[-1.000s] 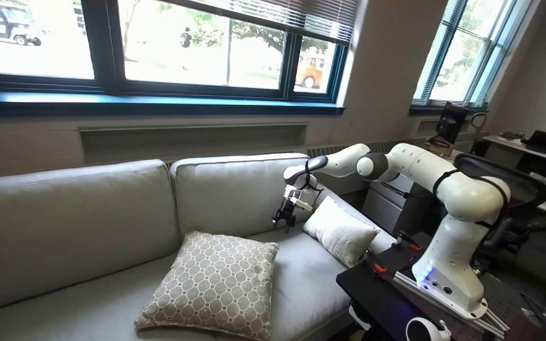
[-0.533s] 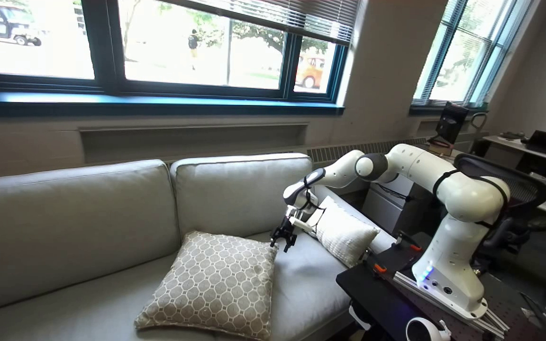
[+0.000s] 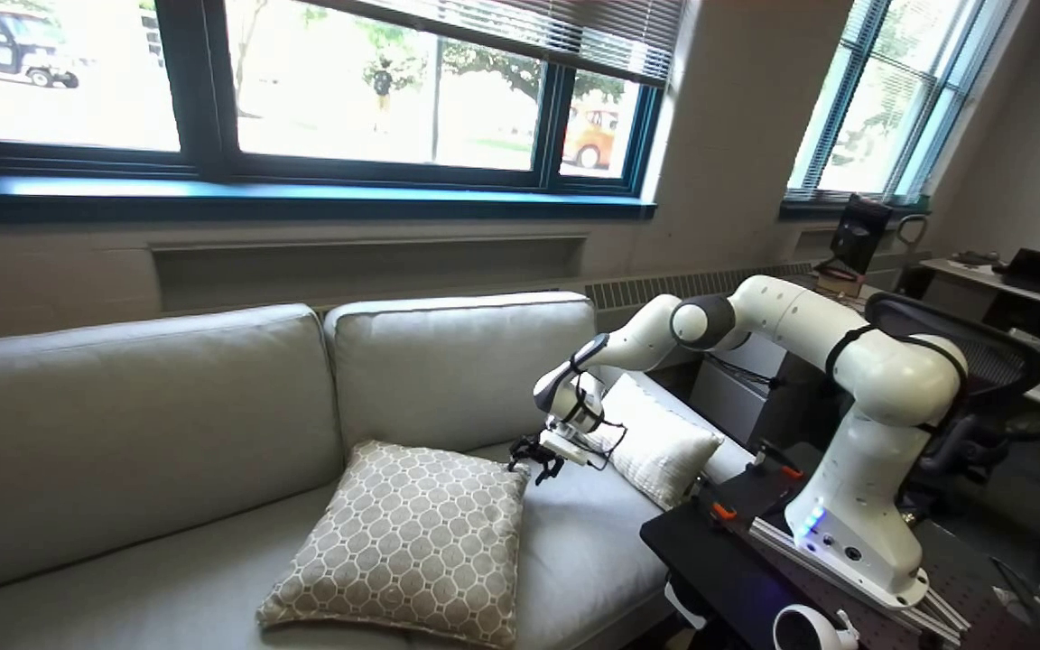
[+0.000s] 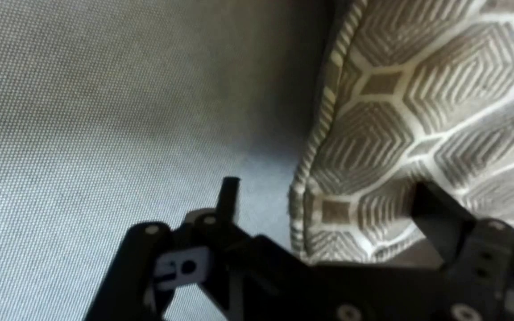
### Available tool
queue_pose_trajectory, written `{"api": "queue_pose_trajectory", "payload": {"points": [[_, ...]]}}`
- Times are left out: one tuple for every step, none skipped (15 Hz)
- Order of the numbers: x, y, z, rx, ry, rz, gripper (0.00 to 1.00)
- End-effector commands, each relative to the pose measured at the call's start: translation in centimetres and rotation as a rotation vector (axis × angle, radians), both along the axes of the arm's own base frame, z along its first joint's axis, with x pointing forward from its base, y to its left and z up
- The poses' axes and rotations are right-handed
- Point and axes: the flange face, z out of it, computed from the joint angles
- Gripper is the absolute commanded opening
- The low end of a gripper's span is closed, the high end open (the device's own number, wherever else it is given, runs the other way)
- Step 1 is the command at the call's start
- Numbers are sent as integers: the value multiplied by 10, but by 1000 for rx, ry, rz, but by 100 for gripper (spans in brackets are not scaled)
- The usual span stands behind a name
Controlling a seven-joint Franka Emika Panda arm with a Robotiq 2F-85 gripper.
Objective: Move the pillow in the middle of the couch to the right side
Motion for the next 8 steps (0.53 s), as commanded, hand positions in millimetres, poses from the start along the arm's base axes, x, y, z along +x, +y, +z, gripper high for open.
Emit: {"api": "queue_pose_trajectory", "payload": {"points": [[6,-10,7,62,-32,-161,100],[8,-9,10,102,-38,-187,100],[14,-6,15,164,-58,-193,100],[16,-2,18,209,-75,-190,100],[19,3,21,257,-96,-179,100],[21,6,22,305,-115,-169,100],[22,9,23,354,-135,-154,100],[20,13,20,391,-143,-128,100]]}}
